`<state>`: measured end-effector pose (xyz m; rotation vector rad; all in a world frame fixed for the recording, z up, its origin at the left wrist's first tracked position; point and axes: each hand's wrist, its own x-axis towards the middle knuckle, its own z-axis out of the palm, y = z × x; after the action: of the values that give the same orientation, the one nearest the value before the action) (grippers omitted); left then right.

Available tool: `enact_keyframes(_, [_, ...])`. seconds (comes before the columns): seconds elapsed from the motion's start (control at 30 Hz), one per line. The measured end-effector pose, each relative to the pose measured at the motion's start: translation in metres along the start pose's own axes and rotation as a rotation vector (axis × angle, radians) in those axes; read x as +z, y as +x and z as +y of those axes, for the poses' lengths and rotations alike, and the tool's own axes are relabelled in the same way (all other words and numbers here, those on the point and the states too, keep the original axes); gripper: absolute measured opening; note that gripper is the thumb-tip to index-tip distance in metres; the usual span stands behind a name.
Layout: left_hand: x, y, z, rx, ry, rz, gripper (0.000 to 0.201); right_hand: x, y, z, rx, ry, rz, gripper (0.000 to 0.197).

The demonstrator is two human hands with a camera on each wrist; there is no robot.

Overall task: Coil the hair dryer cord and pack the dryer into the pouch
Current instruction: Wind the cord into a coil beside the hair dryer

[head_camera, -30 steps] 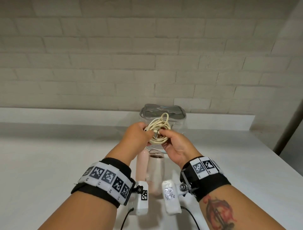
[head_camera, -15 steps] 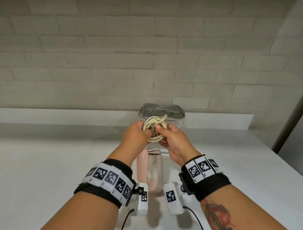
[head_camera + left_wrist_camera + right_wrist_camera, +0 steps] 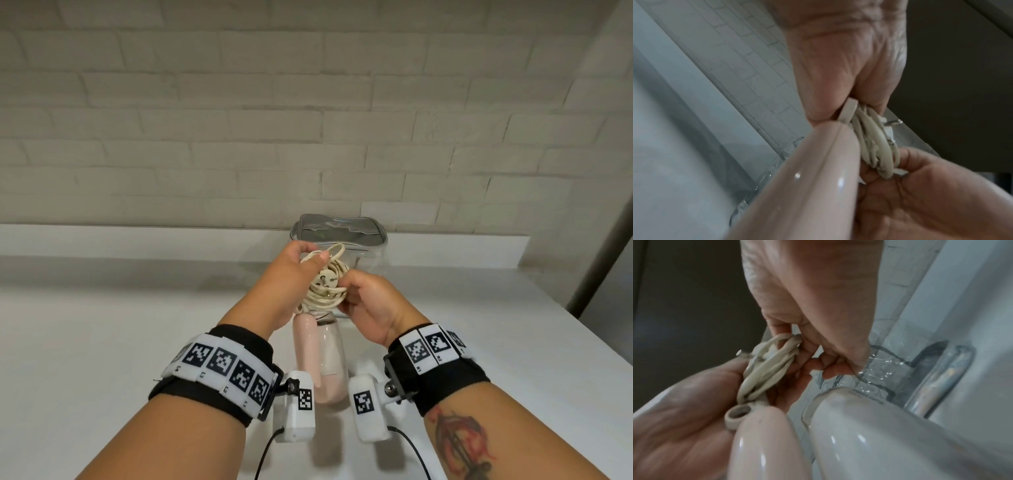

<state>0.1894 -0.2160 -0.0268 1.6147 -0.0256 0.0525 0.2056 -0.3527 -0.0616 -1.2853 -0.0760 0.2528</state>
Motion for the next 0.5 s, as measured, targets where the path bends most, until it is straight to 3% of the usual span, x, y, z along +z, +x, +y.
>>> enact_keyframes(0.1, [-0.002,0.005,-0.003,0.028,0.096,0.049,0.033,-0.004,-0.006,0.005,0.008,0.028,-0.145,0.026])
enact_keyframes(0.23, [0.003,0.003,-0.003,0.059,0.147,0.081,0.053,-0.006,-0.007,0.004,0.028,-0.045,-0.216,0.032])
enact_keyframes(0.3, [0.005,0.003,-0.003,0.091,0.161,0.116,0.059,-0.007,-0.007,-0.001,0.052,-0.098,-0.262,0.044])
enact_keyframes(0.5, [0.007,0.005,-0.005,0.155,0.135,0.178,0.067,0.002,-0.012,-0.005,-0.043,-0.203,-0.200,0.041])
